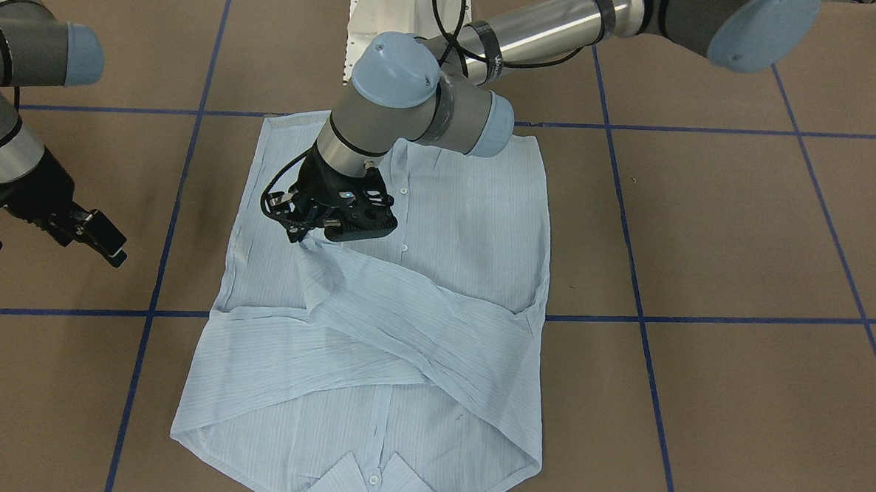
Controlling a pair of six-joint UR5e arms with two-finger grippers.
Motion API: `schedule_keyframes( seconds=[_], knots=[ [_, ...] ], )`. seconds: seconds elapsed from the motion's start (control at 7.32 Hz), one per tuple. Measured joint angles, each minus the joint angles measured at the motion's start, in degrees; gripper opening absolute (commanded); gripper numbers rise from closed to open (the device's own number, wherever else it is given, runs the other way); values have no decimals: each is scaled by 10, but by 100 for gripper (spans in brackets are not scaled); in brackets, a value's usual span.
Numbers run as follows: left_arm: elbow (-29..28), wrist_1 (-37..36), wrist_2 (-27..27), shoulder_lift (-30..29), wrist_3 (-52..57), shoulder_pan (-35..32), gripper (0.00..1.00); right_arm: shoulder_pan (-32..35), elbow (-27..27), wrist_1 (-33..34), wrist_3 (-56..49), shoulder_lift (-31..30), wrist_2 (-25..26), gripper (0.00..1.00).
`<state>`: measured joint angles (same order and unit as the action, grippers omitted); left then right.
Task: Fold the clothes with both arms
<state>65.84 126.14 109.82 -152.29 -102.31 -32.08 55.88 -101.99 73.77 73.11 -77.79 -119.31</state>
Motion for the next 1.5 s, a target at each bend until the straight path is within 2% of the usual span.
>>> schedule_keyframes(
  seconds=[0.27, 0.55, 0.68, 0.82, 1.09, 1.23, 1.5],
  knots=[
    [-2, 0, -7, -4, 4, 6, 86, -1, -1, -1, 3, -1, 2, 100],
    [9, -2, -12, -8, 5, 7, 86, -5, -12, -3, 12, -6, -2, 100],
    [35, -16, -12, 0, 5, 7, 83, -18, -27, -4, 24, -16, -2, 100],
    [88, -46, -13, 26, 11, 6, 83, -46, -52, -5, 50, -30, 0, 100],
    [257, -118, -14, 140, 77, 0, 82, -135, -120, -5, 161, -59, 25, 99],
    [325, -146, -14, 191, 120, -11, 82, -205, -151, -3, 245, -65, 73, 98],
    [392, -164, -14, 246, 169, -37, 82, -338, -186, 1, 403, -72, 193, 98]
  ],
)
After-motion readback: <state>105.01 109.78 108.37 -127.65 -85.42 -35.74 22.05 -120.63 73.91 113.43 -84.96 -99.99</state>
